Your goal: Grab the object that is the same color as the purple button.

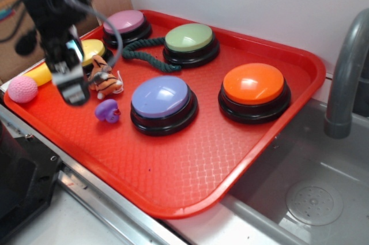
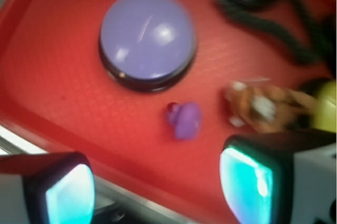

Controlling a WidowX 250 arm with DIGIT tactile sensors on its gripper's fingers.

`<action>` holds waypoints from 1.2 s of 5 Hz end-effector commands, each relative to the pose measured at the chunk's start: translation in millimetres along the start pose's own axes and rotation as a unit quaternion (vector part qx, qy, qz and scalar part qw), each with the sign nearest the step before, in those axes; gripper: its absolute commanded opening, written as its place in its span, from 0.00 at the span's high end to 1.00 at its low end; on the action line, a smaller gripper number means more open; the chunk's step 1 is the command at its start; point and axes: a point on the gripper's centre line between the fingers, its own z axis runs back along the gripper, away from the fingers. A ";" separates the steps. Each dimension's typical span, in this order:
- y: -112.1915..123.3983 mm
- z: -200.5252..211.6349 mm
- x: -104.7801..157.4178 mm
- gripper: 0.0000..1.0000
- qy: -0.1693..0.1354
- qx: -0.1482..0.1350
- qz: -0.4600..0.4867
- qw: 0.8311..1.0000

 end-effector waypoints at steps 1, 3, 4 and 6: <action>8.4 -40.1 24.5 0.00 -0.051 -0.007 -0.074 0.996; 12.3 -56.1 14.0 0.00 -0.042 -0.015 -0.059 0.997; 15.9 -59.7 10.8 1.00 -0.022 -0.018 -0.041 0.999; 17.1 -62.3 14.5 1.00 0.008 -0.020 -0.031 0.999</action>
